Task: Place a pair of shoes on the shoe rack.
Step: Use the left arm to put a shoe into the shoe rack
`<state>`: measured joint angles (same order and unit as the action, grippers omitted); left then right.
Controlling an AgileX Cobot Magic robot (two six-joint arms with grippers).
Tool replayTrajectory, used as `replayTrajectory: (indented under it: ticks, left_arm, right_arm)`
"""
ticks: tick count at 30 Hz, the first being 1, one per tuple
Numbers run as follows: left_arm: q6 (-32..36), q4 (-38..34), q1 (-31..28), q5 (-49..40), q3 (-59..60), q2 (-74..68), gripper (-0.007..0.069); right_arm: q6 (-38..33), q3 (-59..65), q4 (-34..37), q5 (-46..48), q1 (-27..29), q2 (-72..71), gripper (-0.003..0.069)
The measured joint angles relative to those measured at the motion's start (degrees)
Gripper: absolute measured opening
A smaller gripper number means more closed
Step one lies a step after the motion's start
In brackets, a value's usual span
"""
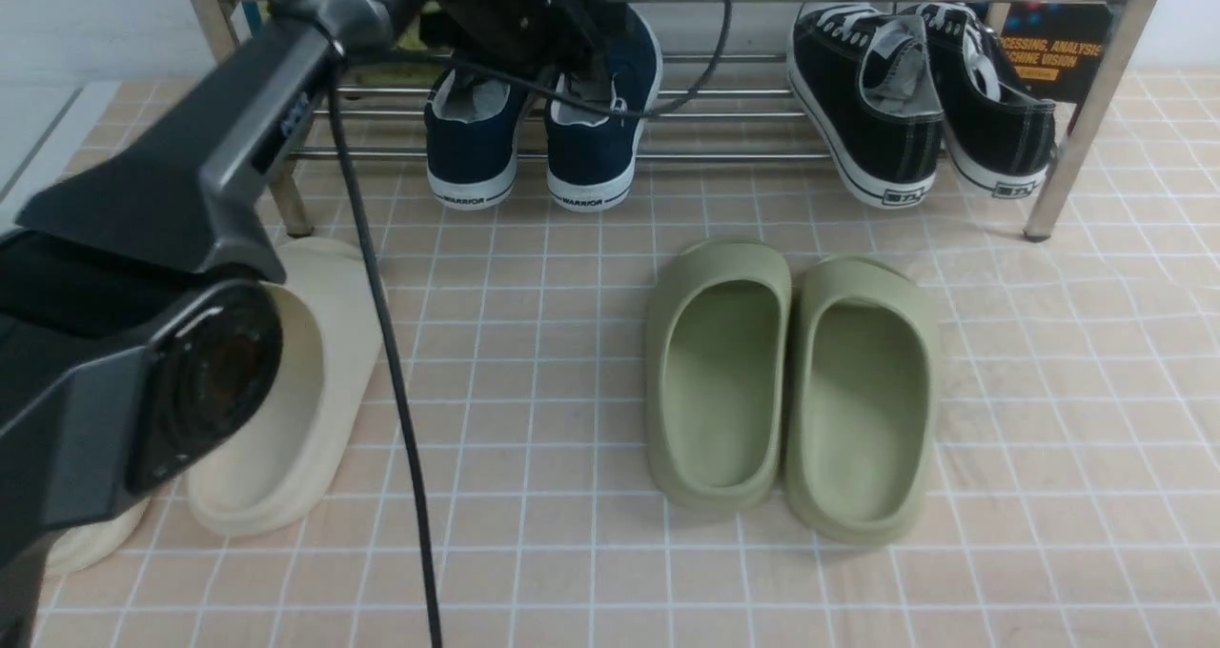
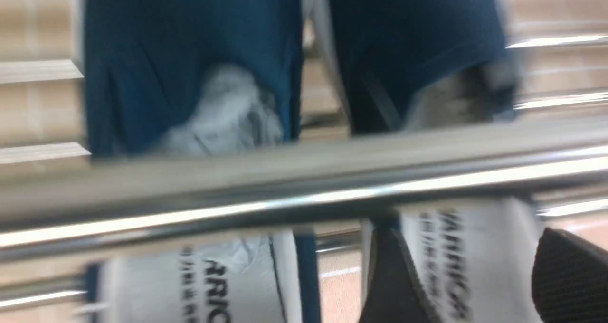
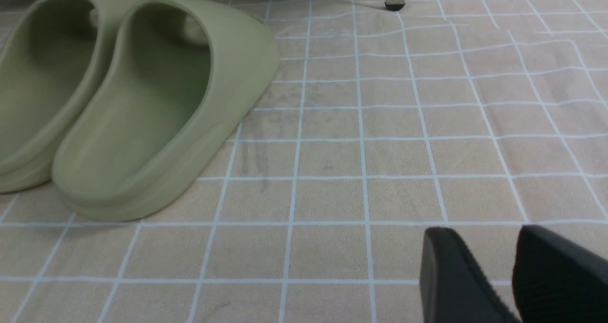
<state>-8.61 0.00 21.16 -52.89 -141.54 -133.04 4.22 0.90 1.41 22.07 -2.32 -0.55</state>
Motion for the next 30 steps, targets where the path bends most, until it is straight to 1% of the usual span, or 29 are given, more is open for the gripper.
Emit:
replayTrajectory:
  ticks: [3,4,5,6,7,8,10,11,16,18,20,21,22,24,26,28,30]
  left_arm:
    - [3.16,1.67,0.0,-4.61,-0.33,5.36,0.0328]
    - [4.63,3.12,0.0,-8.48,-0.51,7.14,0.026]
    - [4.63,3.39,0.0,-8.48,-0.59,7.38,0.026]
    - [5.94,5.17,0.0,-13.72,-0.7,8.84,0.0169]
    - [6.5,6.28,0.0,-16.04,-0.58,9.52,0.0111]
    - [6.92,6.73,0.0,-17.14,0.03,9.69,0.0064]
    - [7.28,7.22,-0.04,-17.14,2.93,10.03,0.0022]
    - [7.43,7.43,-0.12,-17.14,5.6,9.96,0.0012]
    - [7.62,7.43,-0.19,-16.92,17.33,8.92,0.0012]
    - [7.36,7.48,-0.19,-13.36,22.3,8.78,0.0012]
    - [6.28,8.08,-0.19,-6.77,25.59,8.73,0.0012]
    - [5.75,8.48,-0.19,-4.7,26.0,8.73,0.0012]
    - [4.73,9.33,-0.19,-0.74,26.91,8.73,0.0012]
    - [2.46,10.39,-0.19,3.3,27.48,8.58,0.0012]
    - [0.84,10.92,-0.19,5.03,27.59,8.45,0.0012]
    - [-2.66,11.25,-0.14,9.01,27.7,8.25,0.0012]
    - [-4.46,11.15,0.06,10.39,27.77,8.25,0.0012]
  right_arm:
    - [0.0,0.0,0.0,0.0,0.0,0.0,0.0239]
    - [0.0,0.0,0.0,0.0,0.0,0.0,0.0239]
    - [0.0,0.0,0.0,0.0,0.0,0.0,0.0239]
    - [0.0,0.0,0.0,0.0,0.0,0.0,0.0239]
    - [0.0,0.0,0.0,0.0,0.0,0.0,0.0239]
    - [0.0,0.0,0.0,0.0,0.0,0.0,0.0239]
    - [0.0,0.0,0.0,0.0,0.0,0.0,0.0239]
    - [0.0,0.0,0.0,0.0,0.0,0.0,0.0239]
    - [0.0,0.0,0.0,0.0,0.0,0.0,0.0239]
    - [0.0,0.0,0.0,0.0,0.0,0.0,0.0239]
    - [0.0,0.0,0.0,0.0,0.0,0.0,0.0239]
    - [0.0,0.0,0.0,0.0,0.0,0.0,0.0239]
    - [0.0,0.0,0.0,0.0,0.0,0.0,0.0239]
    - [0.0,0.0,0.0,0.0,0.0,0.0,0.0239]
    - [0.0,0.0,0.0,0.0,0.0,0.0,0.0239]
    - [0.0,0.0,0.0,0.0,0.0,0.0,0.0239]
    - [0.0,0.0,0.0,0.0,0.0,0.0,0.0239]
